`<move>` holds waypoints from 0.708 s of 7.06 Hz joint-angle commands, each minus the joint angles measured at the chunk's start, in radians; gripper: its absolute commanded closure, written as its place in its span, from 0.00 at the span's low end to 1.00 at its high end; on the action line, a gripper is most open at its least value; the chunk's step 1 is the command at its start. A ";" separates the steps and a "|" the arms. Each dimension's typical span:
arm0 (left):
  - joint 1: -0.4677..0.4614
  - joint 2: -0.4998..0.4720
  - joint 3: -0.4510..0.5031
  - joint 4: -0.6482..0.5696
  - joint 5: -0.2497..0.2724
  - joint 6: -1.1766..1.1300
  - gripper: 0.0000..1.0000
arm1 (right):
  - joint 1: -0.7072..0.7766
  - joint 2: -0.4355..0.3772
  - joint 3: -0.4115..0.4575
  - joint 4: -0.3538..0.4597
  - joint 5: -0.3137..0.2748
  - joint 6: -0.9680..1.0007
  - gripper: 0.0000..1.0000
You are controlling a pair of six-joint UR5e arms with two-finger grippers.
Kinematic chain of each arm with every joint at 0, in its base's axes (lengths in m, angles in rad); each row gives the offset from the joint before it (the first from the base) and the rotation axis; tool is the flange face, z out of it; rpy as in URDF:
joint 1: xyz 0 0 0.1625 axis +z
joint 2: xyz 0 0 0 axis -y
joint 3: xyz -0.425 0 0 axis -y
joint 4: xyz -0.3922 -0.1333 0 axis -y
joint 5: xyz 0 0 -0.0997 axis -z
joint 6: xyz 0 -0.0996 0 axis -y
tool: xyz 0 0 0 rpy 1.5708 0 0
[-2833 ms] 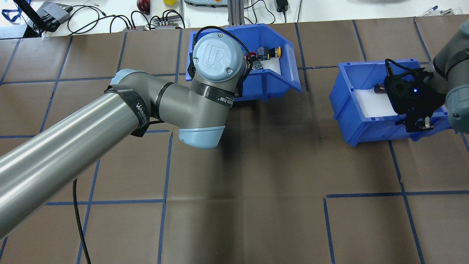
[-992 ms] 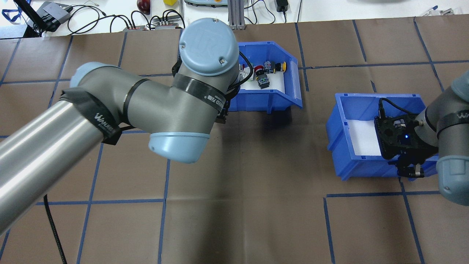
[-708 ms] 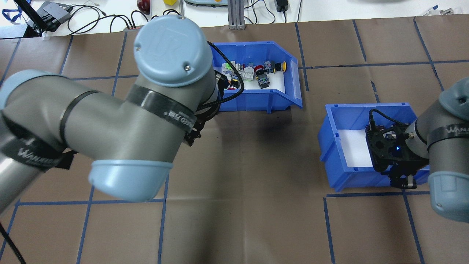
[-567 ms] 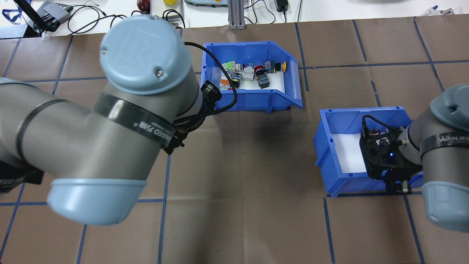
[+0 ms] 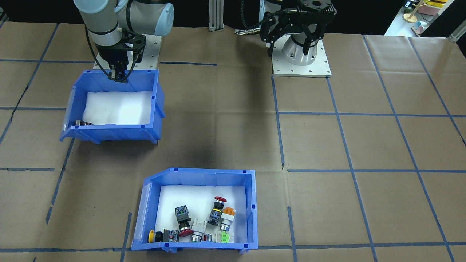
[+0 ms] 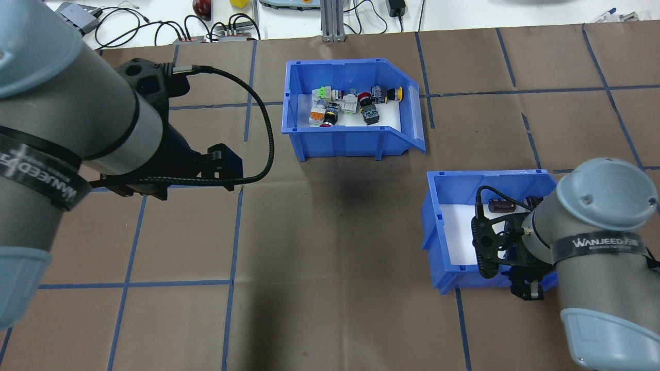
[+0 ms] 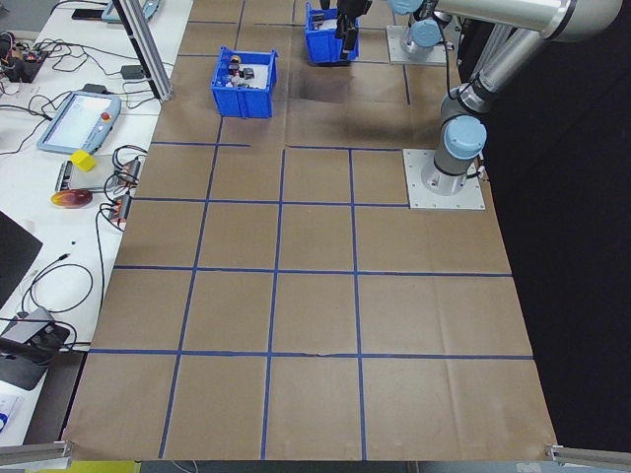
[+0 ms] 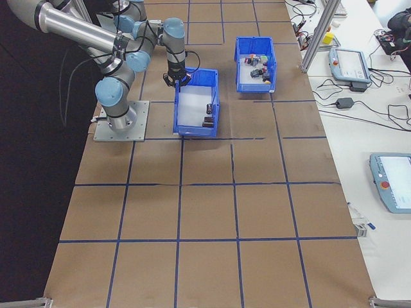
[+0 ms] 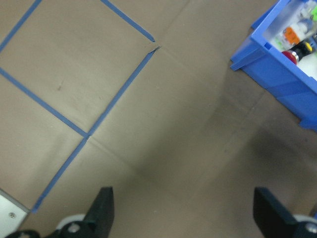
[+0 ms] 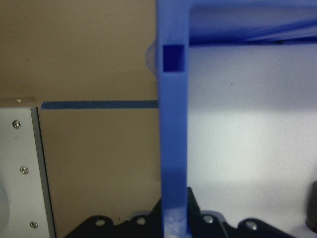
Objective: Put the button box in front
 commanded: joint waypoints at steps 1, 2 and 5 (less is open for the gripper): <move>0.155 0.013 -0.006 -0.065 -0.107 0.386 0.01 | 0.162 0.000 0.000 -0.042 -0.006 0.226 0.92; 0.164 0.014 -0.006 -0.089 -0.102 0.389 0.01 | 0.205 0.007 0.000 -0.080 -0.006 0.286 0.92; 0.169 0.046 -0.033 -0.083 -0.091 0.387 0.01 | 0.220 0.060 -0.023 -0.112 -0.003 0.312 0.92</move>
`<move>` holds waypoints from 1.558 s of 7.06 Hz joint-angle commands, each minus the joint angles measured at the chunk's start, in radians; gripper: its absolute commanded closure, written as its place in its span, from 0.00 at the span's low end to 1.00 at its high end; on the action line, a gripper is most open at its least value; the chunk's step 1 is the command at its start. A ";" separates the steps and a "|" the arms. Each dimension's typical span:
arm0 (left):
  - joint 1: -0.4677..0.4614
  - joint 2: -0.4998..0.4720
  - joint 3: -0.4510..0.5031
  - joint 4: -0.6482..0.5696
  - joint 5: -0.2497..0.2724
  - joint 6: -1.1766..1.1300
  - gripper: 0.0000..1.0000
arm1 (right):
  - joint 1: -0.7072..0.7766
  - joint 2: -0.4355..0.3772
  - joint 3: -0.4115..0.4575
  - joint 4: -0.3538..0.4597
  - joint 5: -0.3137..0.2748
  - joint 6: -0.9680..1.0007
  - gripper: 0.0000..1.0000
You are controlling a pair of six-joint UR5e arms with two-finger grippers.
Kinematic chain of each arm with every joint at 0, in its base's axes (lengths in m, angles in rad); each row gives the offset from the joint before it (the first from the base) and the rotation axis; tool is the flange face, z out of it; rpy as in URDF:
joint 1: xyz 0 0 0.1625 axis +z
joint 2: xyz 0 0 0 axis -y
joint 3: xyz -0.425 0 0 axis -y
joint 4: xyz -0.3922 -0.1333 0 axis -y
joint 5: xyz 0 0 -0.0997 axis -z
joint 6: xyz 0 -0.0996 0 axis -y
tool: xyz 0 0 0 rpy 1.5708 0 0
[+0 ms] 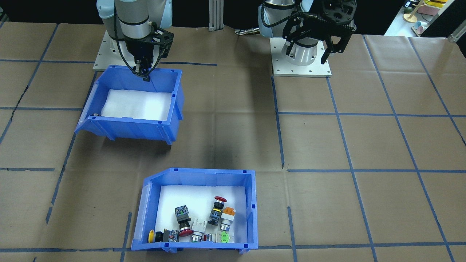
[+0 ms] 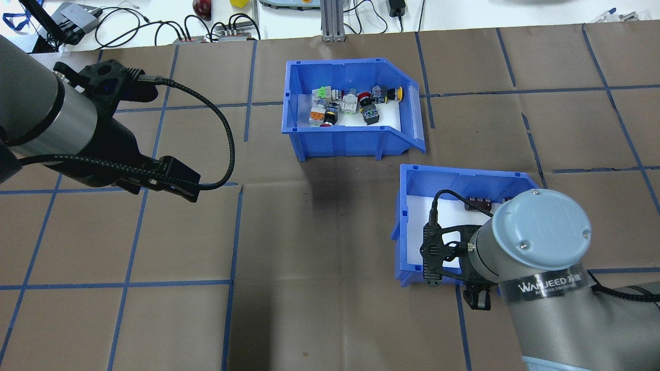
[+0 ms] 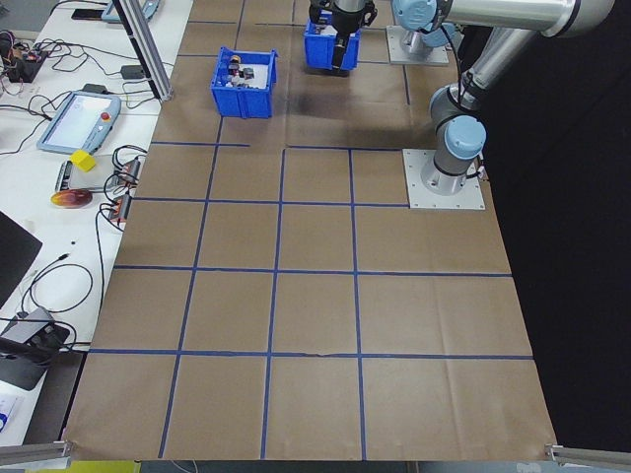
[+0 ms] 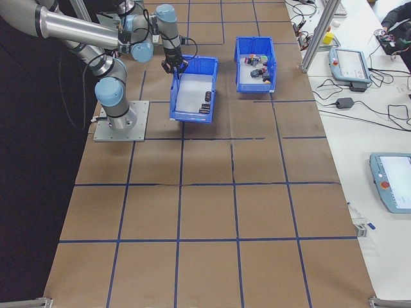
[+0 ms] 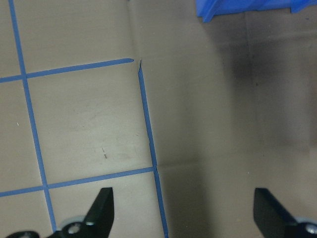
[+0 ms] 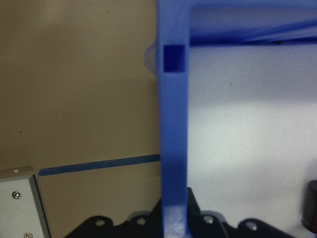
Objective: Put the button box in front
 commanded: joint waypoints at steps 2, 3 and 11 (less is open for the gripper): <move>0.001 0.011 -0.024 0.089 0.011 -0.012 0.01 | 0.103 0.095 -0.069 -0.039 0.000 0.092 0.92; 0.001 0.013 -0.029 0.100 0.011 -0.006 0.01 | 0.155 0.165 -0.118 -0.036 -0.001 0.170 0.92; 0.003 -0.006 -0.033 0.228 0.064 -0.007 0.00 | 0.507 0.537 -0.310 -0.162 -0.147 0.357 0.93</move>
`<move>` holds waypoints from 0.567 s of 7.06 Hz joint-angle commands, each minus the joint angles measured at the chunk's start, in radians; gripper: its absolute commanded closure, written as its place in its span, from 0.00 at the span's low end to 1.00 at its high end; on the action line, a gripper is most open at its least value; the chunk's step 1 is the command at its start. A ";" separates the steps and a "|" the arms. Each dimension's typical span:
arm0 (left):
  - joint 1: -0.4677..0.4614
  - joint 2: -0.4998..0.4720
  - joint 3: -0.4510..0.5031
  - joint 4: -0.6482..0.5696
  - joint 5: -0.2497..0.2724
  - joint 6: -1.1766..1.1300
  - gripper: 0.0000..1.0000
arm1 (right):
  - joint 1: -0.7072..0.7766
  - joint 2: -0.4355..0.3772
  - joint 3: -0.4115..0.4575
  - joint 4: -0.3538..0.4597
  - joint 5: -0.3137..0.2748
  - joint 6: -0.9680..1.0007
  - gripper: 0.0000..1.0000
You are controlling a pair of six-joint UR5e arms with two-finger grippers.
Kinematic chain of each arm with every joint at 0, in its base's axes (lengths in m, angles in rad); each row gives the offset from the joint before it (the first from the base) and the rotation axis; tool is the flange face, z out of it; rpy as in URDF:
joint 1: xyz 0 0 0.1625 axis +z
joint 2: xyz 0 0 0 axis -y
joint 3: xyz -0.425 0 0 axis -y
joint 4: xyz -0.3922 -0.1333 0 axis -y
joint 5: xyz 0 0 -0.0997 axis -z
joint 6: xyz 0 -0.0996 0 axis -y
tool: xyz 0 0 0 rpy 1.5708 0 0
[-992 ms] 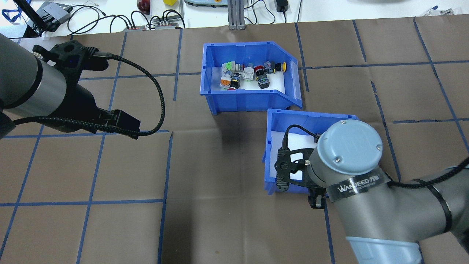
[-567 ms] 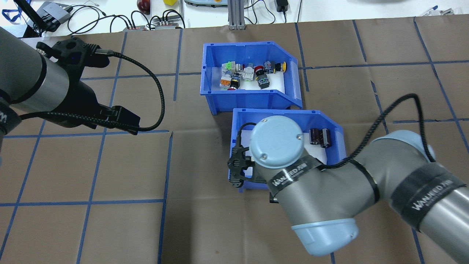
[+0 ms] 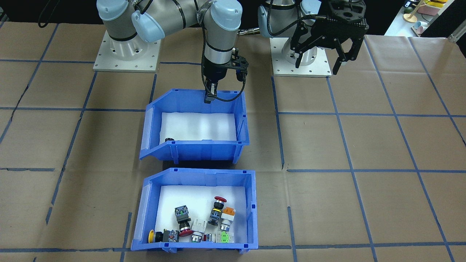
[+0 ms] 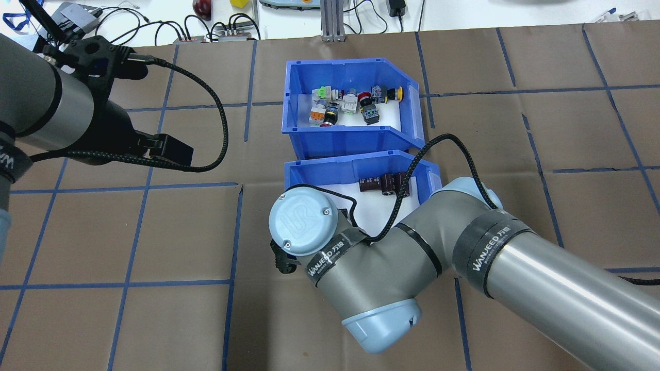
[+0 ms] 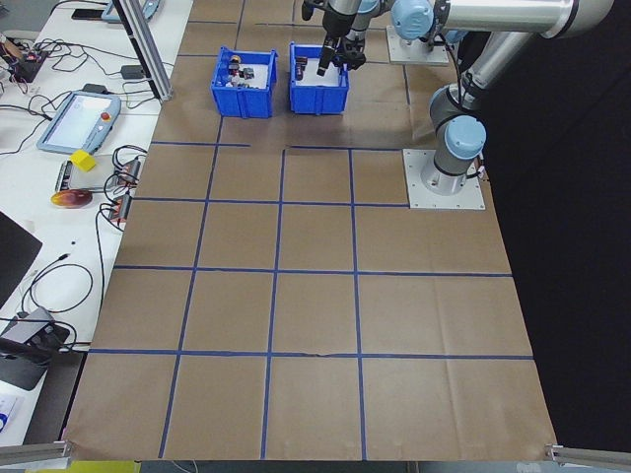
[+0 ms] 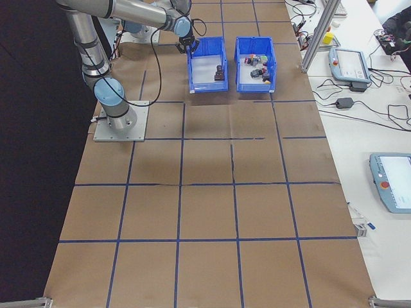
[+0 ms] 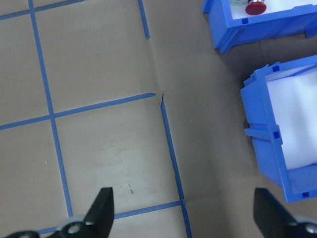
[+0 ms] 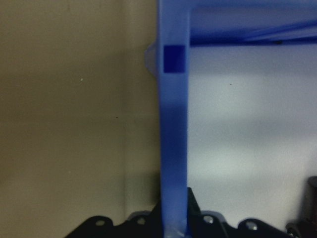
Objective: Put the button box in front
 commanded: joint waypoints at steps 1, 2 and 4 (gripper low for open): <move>0.000 0.002 -0.001 0.004 0.012 -0.001 0.00 | -0.003 0.000 0.023 -0.005 0.003 0.003 0.93; 0.000 -0.001 -0.001 0.004 0.010 -0.007 0.00 | -0.002 -0.003 0.023 -0.004 0.006 0.012 0.93; 0.000 0.032 -0.013 0.000 0.012 -0.049 0.00 | -0.002 -0.005 0.023 0.007 0.006 0.018 0.93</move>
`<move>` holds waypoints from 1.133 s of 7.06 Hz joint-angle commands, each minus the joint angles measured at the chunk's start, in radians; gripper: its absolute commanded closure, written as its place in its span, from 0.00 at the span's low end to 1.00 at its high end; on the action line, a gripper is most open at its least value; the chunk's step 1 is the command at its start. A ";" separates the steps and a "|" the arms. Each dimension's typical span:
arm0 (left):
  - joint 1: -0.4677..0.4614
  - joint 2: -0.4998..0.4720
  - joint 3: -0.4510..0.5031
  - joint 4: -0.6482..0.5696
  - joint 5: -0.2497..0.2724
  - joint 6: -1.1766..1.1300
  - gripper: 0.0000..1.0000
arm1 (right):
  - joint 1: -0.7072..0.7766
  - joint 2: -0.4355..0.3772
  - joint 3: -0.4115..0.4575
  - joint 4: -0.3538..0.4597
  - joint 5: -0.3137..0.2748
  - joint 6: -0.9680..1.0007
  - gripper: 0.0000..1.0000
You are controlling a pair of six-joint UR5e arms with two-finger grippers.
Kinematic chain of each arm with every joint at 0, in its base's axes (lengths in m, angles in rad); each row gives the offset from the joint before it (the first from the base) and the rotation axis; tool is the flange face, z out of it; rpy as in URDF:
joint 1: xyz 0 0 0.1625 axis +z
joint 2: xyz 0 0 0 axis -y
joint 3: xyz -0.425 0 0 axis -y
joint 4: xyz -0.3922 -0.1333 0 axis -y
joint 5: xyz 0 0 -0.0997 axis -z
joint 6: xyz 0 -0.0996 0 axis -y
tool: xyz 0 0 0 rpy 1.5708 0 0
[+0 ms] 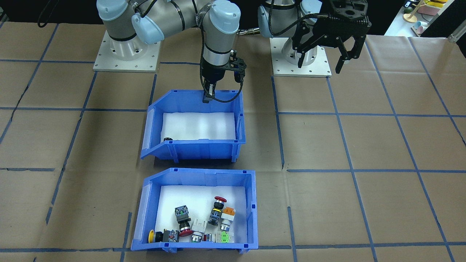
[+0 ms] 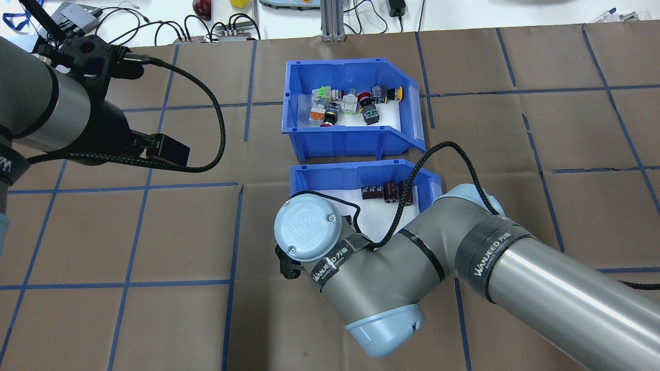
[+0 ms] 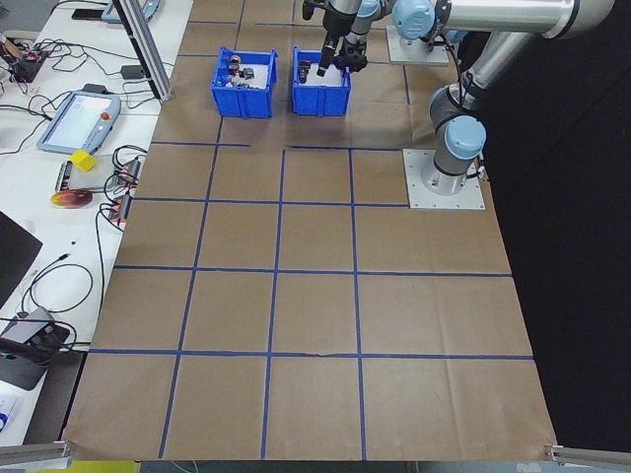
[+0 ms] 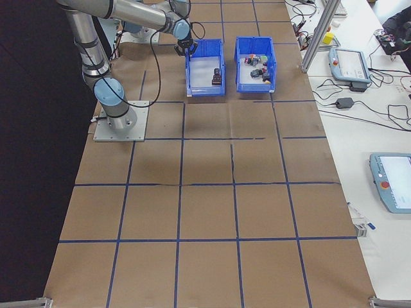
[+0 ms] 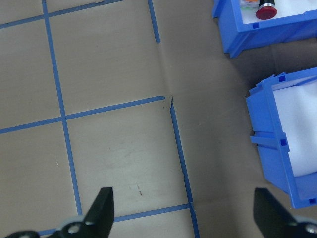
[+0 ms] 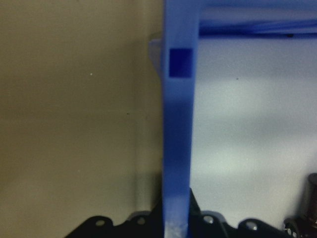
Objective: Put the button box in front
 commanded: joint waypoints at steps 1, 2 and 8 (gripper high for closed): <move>-0.003 0.043 -0.040 0.000 0.001 -0.097 0.01 | 0.000 -0.011 0.001 0.007 0.000 0.011 0.89; -0.003 0.073 -0.083 0.001 0.001 -0.098 0.01 | -0.003 -0.026 -0.001 0.007 0.000 0.011 0.19; -0.005 0.031 -0.091 -0.010 0.030 -0.084 0.01 | -0.244 -0.293 -0.004 0.242 -0.003 -0.003 0.00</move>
